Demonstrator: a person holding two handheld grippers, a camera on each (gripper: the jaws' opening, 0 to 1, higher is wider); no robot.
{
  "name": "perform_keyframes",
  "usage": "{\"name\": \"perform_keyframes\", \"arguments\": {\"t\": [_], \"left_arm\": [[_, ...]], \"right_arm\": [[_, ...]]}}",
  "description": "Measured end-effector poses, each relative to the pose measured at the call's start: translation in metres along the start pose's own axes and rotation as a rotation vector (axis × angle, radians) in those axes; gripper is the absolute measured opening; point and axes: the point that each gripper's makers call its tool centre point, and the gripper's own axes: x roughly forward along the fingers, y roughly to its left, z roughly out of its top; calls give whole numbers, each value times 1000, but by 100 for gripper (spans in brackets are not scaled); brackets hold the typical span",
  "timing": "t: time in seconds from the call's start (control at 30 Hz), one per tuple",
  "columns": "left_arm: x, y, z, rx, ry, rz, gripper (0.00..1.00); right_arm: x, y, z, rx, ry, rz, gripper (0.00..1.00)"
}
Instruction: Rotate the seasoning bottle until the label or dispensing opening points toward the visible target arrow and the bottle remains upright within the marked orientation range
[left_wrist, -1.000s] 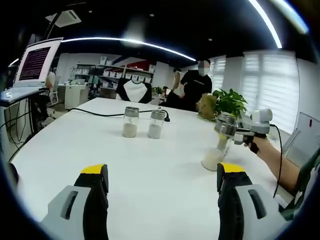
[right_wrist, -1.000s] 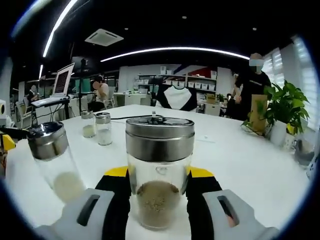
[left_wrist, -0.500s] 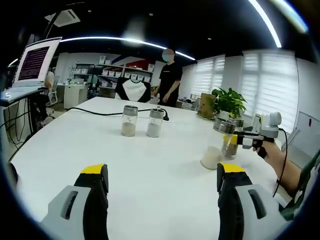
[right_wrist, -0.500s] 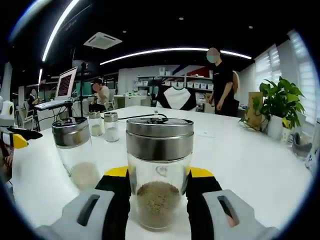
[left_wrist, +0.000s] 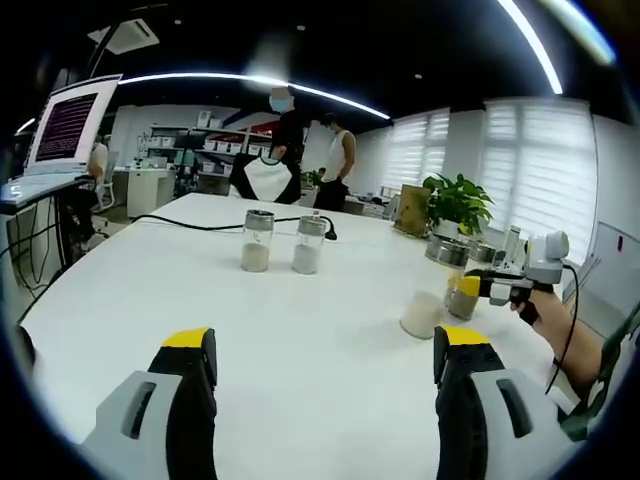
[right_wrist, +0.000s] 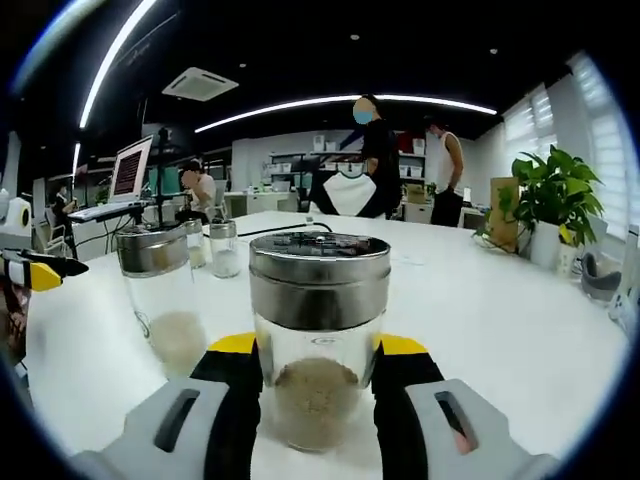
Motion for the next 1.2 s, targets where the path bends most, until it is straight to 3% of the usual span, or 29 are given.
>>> {"name": "perform_keyframes", "arguments": {"t": [0.63, 1.2], "left_arm": [[-3, 7, -1, -2, 3, 18, 94], [1, 1, 1, 5, 3, 5, 95]], "right_arm": [[-5, 2, -4, 2, 37, 19, 41], [-8, 6, -6, -1, 53, 44, 41]]}}
